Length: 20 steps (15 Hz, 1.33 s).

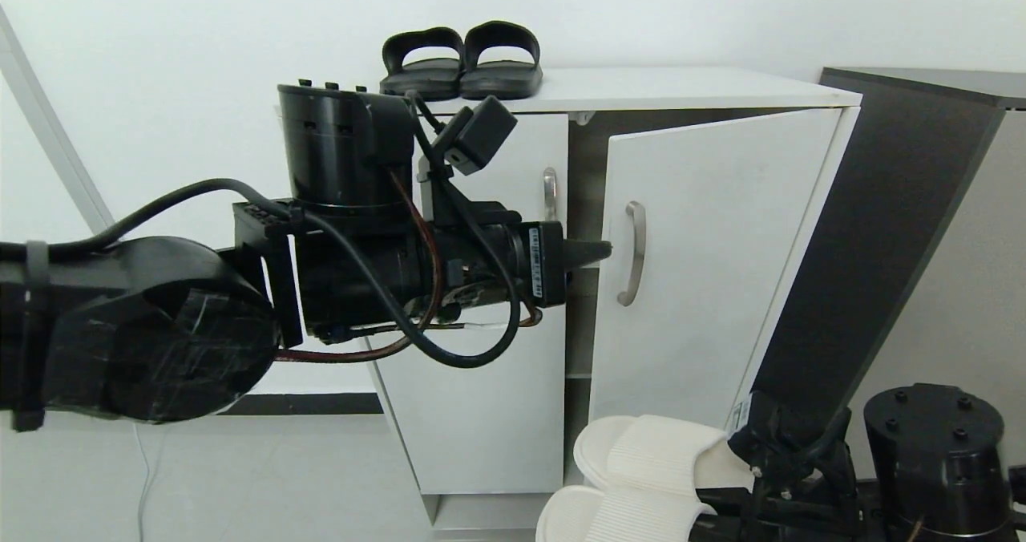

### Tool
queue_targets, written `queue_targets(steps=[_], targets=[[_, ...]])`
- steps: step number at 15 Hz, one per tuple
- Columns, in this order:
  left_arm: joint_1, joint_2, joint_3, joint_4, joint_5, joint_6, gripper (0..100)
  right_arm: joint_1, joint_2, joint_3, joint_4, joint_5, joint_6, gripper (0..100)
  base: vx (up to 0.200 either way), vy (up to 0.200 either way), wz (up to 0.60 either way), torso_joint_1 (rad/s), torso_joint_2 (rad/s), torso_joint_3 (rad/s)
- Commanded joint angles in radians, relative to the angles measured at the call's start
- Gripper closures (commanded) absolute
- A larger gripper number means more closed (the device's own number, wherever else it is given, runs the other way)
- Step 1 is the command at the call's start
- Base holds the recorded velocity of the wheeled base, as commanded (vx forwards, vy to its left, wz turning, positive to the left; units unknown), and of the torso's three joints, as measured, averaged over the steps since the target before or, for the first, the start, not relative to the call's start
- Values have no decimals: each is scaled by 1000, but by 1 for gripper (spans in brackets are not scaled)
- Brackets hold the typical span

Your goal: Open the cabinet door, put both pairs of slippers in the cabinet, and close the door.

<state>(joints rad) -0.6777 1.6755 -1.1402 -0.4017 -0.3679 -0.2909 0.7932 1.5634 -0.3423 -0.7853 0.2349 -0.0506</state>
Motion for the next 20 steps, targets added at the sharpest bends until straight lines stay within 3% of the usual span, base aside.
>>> queue_targets(steps=[1,6,8,10,13,18,20], targets=[[21,-23,11,0,0,-1,100,4,0,0,0,0,-3,100,0,0,0,0,0,0],[70,112,-102,-2,0,-14,100,15,1,11,-2,0,-18,100,0,0,0,0,0,0],[70,158,-173,0,0,-85,100,18,3,19,0,0,-20,100,0,0,0,0,0,0],[70,194,-225,-2,0,-126,100,20,4,20,0,0,-20,100,0,0,0,0,0,0],[69,230,-263,-2,0,-126,100,26,6,31,0,0,-25,100,0,0,0,0,0,0],[64,254,-262,-62,3,-126,100,38,10,46,1,1,-55,100,-200,0,0,4,-1,5],[38,254,-259,-74,3,-126,100,46,10,52,1,1,-55,100,-200,0,0,0,-5,5]])
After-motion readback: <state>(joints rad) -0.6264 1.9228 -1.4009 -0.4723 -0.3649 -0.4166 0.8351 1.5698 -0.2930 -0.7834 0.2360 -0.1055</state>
